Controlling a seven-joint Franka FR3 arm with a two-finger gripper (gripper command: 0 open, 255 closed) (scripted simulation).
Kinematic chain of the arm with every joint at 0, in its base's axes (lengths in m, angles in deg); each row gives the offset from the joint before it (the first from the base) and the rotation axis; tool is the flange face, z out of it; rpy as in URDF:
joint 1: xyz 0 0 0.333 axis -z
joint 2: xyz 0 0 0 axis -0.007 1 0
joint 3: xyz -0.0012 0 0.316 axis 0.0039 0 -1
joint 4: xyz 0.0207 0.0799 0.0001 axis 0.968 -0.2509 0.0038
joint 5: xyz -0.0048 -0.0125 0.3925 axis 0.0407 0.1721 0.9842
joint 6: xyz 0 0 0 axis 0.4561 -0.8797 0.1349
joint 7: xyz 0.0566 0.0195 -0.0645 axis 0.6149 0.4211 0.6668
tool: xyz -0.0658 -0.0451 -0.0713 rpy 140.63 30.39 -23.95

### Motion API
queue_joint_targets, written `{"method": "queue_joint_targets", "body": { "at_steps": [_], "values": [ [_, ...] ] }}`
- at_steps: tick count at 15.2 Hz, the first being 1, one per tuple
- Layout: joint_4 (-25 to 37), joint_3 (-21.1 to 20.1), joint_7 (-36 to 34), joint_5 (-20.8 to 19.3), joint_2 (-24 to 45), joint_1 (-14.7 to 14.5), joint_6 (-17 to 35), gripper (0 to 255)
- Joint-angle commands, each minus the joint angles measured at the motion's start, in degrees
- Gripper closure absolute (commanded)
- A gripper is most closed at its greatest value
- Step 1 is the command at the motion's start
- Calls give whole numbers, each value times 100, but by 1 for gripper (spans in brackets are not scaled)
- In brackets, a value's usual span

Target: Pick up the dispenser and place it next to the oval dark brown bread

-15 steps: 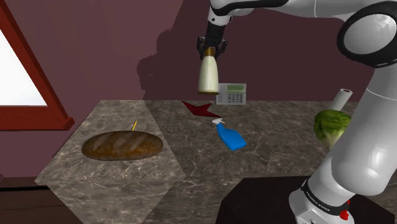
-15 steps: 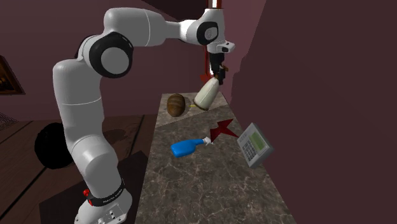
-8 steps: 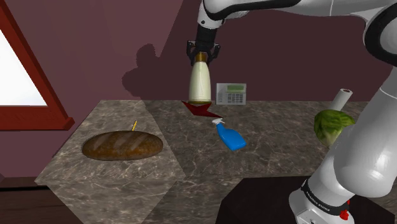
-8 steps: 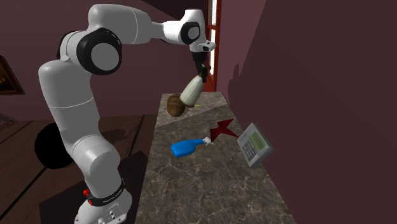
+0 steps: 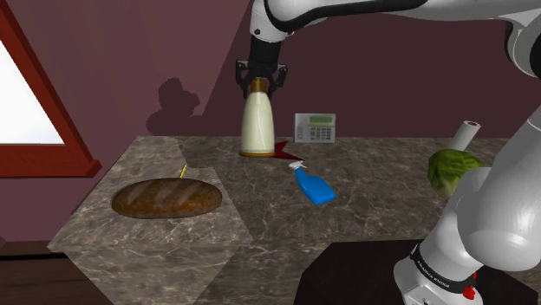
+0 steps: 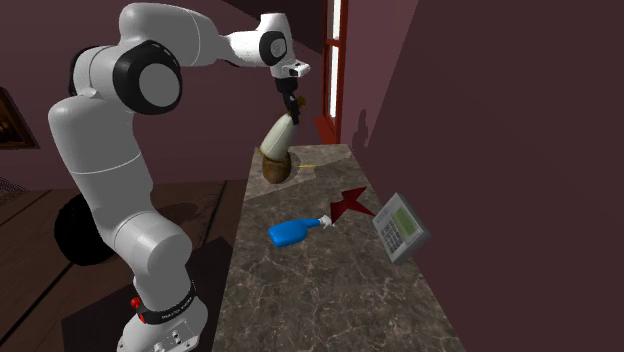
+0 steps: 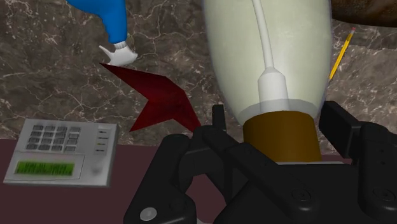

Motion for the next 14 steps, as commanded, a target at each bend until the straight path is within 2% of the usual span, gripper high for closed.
{"method": "queue_joint_targets", "body": {
  "at_steps": [1, 14],
  "values": [
    [-111, -46, -110, -20, 3, -44, 115, 255],
    [-1067, -44, -162, -46, 42, -40, 1109, 255]
  ]
}}
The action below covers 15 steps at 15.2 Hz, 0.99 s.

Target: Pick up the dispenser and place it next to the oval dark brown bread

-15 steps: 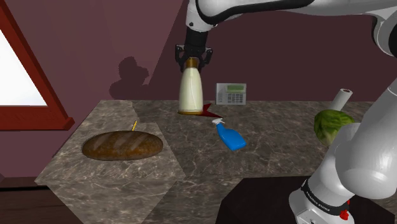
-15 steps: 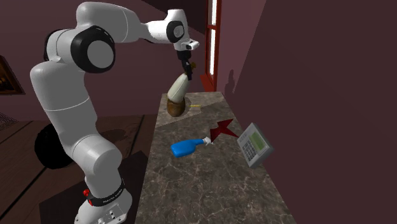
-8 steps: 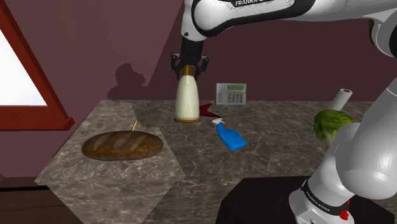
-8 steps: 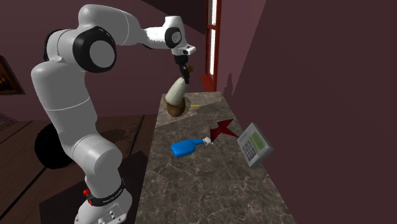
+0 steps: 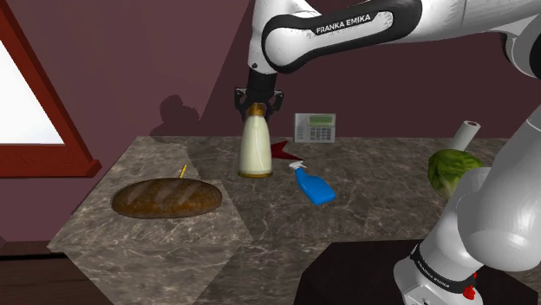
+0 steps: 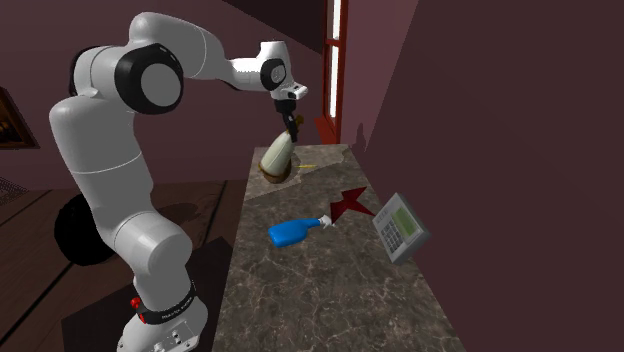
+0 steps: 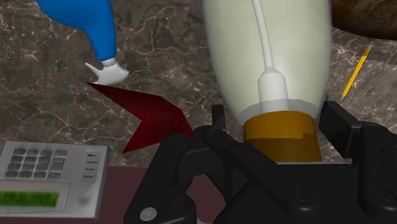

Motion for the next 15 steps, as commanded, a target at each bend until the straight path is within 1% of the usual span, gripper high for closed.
{"method": "queue_joint_targets", "body": {
  "at_steps": [1, 15],
  "values": [
    [-118, 2, -6, -6, 25, 2, 151, 255],
    [-873, 6, -88, -75, 312, 5, 1190, 255]
  ]
}}
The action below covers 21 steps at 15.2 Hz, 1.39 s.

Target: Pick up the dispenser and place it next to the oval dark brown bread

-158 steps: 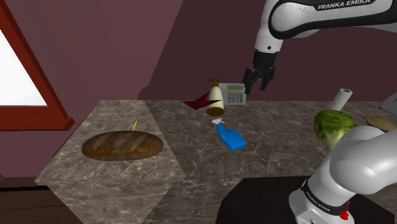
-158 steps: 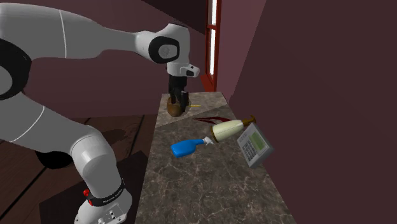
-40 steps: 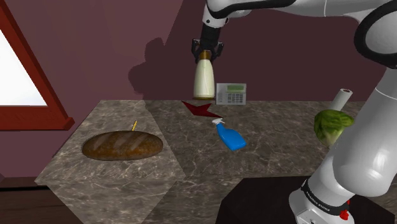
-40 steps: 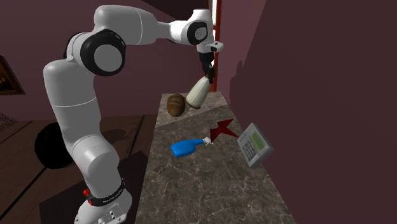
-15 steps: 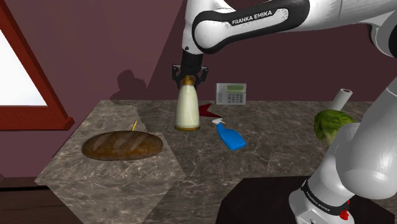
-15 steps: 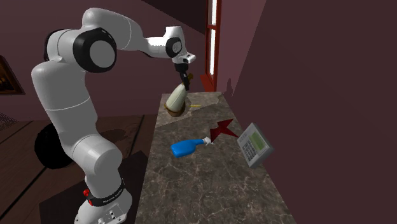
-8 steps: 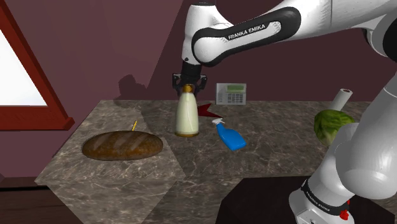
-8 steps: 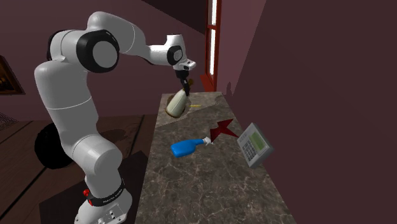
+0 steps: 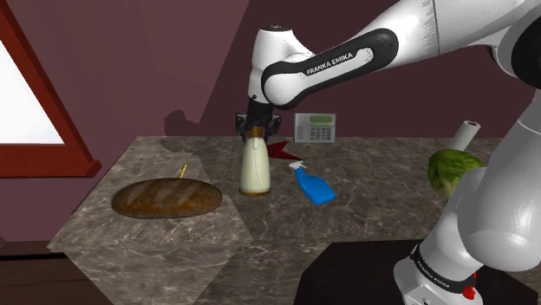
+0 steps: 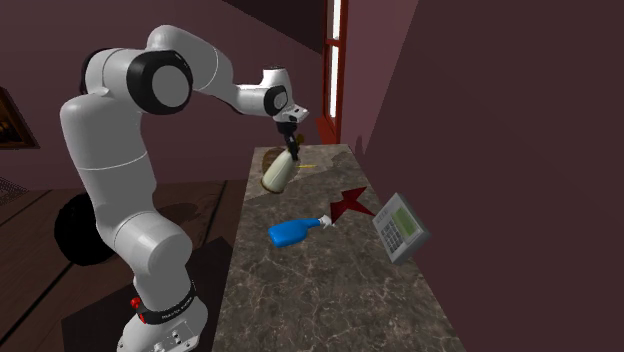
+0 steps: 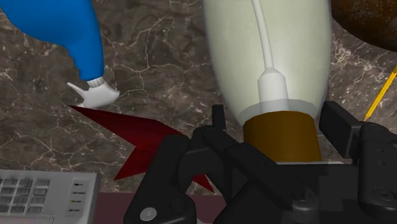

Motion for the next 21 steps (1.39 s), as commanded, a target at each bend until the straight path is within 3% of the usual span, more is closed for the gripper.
{"method": "queue_joint_targets", "body": {
  "at_steps": [1, 15, 21],
  "values": [
    [-91, 3, -10, -12, 50, 2, 149, 255],
    [-603, 28, -143, -149, 609, -6, 1215, 255],
    [-603, 33, -142, -148, 609, -12, 1215, 255]
  ]
}}
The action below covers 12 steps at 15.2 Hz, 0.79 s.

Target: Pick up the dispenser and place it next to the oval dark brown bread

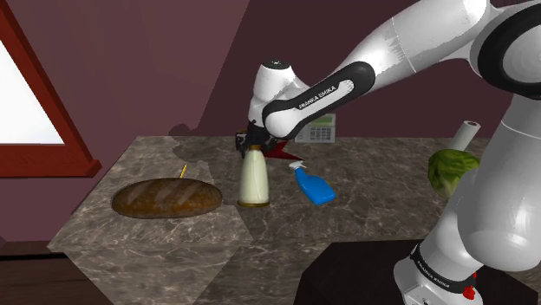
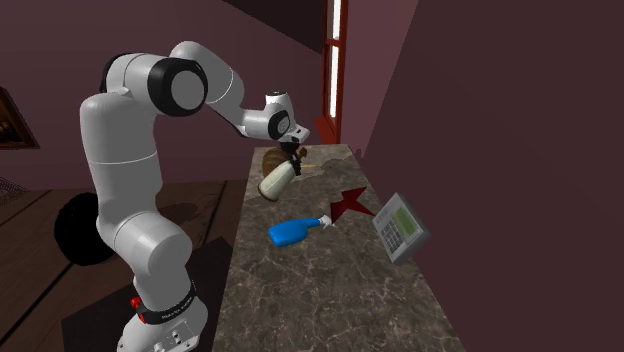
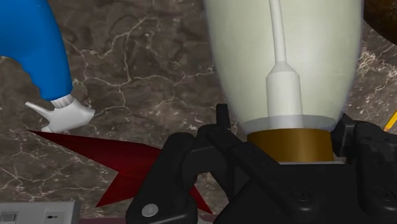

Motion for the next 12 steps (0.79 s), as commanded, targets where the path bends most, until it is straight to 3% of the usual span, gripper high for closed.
{"method": "queue_joint_targets", "body": {
  "at_steps": [1, 2, 3, 8, 12],
  "values": [
    [-37, -20, -8, 3, 48, -24, -223, 255],
    [-37, -19, -8, 3, 48, -25, -223, 255],
    [-38, -14, 3, 5, 61, -19, -207, 0],
    [-37, -18, -7, 4, 48, -26, -222, 0],
    [53, -47, 59, 102, -488, -31, -847, 0]
  ]
}}
